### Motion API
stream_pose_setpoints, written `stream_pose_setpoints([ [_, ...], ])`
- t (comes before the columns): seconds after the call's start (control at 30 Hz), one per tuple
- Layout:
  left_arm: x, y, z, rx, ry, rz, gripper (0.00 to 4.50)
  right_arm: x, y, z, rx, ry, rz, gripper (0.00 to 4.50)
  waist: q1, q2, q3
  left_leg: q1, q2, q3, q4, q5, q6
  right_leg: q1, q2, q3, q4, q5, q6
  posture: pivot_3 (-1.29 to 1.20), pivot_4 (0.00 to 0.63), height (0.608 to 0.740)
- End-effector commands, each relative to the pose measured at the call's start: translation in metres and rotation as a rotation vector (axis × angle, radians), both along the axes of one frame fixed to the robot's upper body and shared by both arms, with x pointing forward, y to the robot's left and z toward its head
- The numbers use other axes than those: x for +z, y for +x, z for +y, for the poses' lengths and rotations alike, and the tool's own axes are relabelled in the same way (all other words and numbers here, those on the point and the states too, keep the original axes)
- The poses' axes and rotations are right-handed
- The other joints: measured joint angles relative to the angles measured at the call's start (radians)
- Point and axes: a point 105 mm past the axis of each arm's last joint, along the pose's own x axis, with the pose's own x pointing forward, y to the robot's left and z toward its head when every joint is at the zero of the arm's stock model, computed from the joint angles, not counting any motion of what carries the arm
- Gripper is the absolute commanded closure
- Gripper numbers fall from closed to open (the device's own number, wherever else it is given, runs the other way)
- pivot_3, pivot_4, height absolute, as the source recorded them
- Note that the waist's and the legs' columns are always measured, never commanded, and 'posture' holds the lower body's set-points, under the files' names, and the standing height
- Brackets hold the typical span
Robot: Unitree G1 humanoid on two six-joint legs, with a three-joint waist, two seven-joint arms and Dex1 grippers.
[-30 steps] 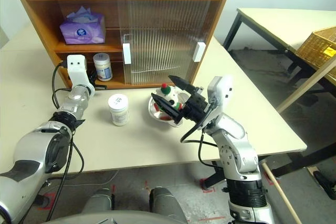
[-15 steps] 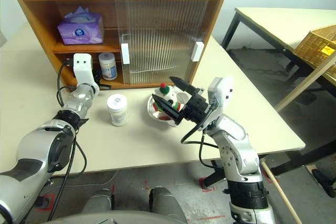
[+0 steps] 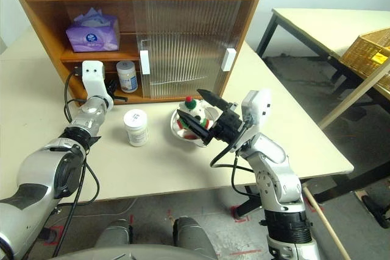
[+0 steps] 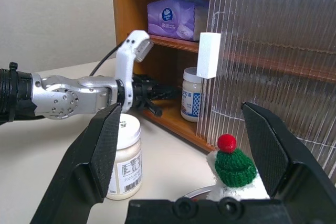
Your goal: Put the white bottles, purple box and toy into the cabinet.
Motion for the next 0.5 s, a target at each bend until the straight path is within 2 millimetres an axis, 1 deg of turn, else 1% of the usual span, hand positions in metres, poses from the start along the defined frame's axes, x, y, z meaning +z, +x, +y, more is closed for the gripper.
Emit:
stream_pose_setpoints([
  [0.03, -0.004, -0.005, 0.012, -0.001, -0.017, -0.025, 4.46, 0.001, 0.001, 0.002, 0.012, -0.009, -0.005, 0.00, 0.000, 0.000, 0.000, 0.000, 0.000, 0.000, 0.000, 0.000, 0.000, 0.000, 0.000, 0.000, 0.000, 0.000, 0.000, -0.01, 0.057, 0.740],
  [0.17, -0.008, -0.010, 0.017, -0.020, -0.023, -0.041, 4.46, 0.001, 0.003, 0.002, 0.019, -0.009, -0.003, 0.00, 0.001, 0.000, 0.000, 0.000, 0.000, 0.000, 0.000, 0.000, 0.000, 0.000, 0.000, 0.000, 0.000, 0.000, 0.000, 0.01, 0.062, 0.740],
  [0.33, -0.020, -0.029, 0.037, -0.083, 0.013, -0.069, 4.46, 0.000, 0.004, 0.005, 0.039, -0.011, -0.001, 0.00, 0.004, 0.000, 0.000, 0.000, 0.000, 0.000, 0.000, 0.000, 0.000, 0.000, 0.000, 0.000, 0.000, 0.000, 0.000, 0.03, 0.063, 0.740],
  [0.4, -0.018, -0.035, 0.040, -0.130, 0.012, -0.082, 4.46, 0.000, 0.005, 0.005, 0.043, -0.011, -0.001, 0.00, 0.005, 0.000, 0.000, 0.000, 0.000, 0.000, -0.001, 0.000, -0.001, 0.000, 0.000, 0.000, 0.001, 0.000, 0.000, 0.03, 0.064, 0.740],
  [0.5, -0.011, -0.046, 0.041, -0.260, -0.002, -0.090, 4.46, -0.002, 0.005, 0.007, 0.056, -0.011, 0.003, 0.00, 0.011, 0.000, 0.000, -0.001, 0.000, 0.000, -0.001, -0.001, -0.001, -0.001, 0.000, 0.000, 0.001, 0.000, 0.000, 0.05, 0.062, 0.740],
])
